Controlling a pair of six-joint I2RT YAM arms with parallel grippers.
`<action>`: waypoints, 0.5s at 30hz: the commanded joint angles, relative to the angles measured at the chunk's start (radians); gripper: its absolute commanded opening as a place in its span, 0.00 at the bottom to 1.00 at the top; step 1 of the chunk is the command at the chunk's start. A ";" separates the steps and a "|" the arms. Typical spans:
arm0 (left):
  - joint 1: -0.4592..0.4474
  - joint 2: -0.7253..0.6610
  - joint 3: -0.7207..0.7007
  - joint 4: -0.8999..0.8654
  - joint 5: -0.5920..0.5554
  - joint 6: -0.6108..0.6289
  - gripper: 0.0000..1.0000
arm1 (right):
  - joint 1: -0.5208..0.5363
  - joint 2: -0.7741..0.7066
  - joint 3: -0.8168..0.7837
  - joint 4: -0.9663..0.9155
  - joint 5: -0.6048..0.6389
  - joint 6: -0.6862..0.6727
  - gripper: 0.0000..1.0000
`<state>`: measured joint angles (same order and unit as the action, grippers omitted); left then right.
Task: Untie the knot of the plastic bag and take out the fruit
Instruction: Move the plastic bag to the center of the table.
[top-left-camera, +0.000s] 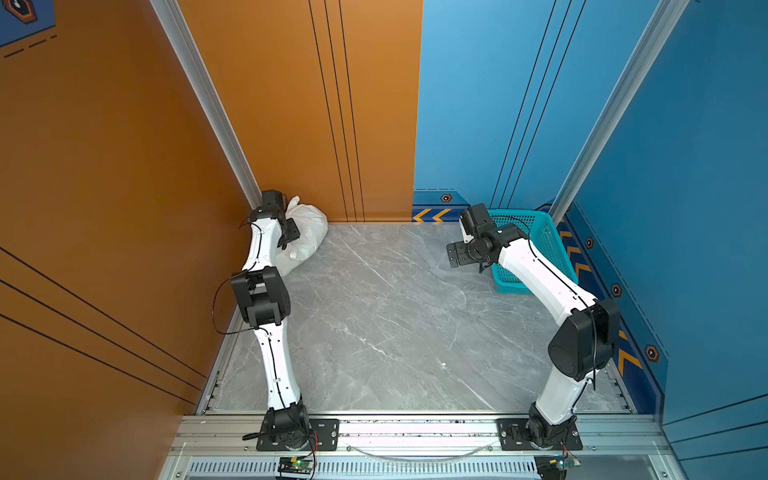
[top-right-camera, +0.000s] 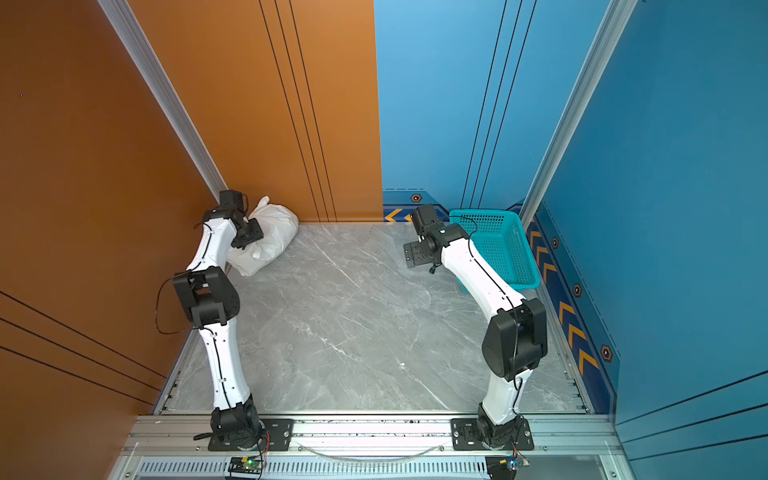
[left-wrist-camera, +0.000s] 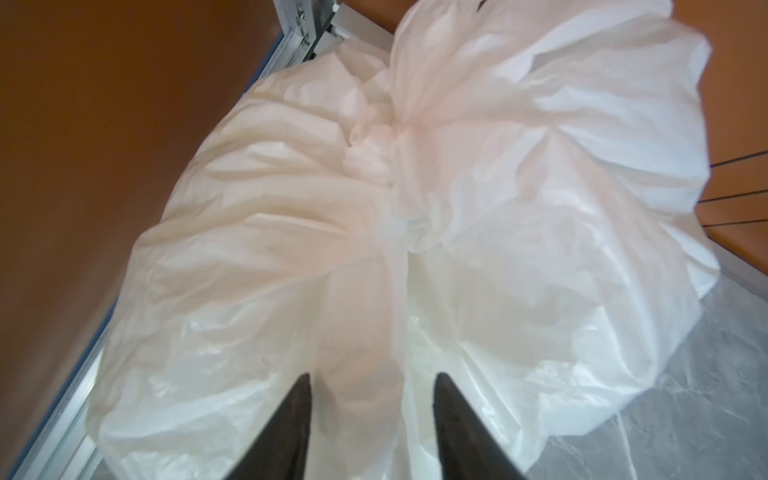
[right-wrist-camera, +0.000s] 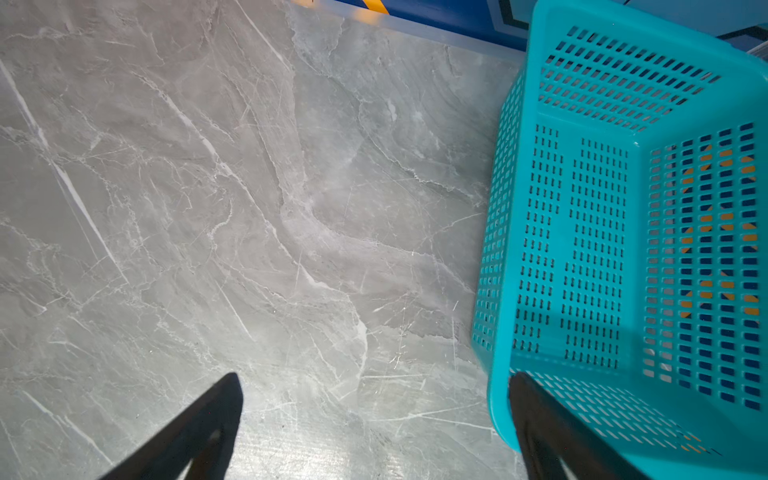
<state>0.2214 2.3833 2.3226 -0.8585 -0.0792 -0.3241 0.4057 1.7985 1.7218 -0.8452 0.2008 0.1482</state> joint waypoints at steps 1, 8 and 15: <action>0.012 0.006 -0.023 -0.031 -0.015 -0.024 0.27 | -0.001 -0.025 -0.024 0.006 -0.019 0.019 1.00; -0.006 -0.027 -0.034 -0.031 0.026 -0.026 0.00 | -0.001 -0.028 -0.042 0.023 -0.031 0.033 1.00; -0.075 -0.103 -0.112 -0.031 0.086 -0.011 0.00 | 0.001 -0.053 -0.071 0.040 -0.049 0.048 1.00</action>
<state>0.1856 2.3611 2.2452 -0.8646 -0.0460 -0.3443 0.4057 1.7912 1.6695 -0.8204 0.1719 0.1673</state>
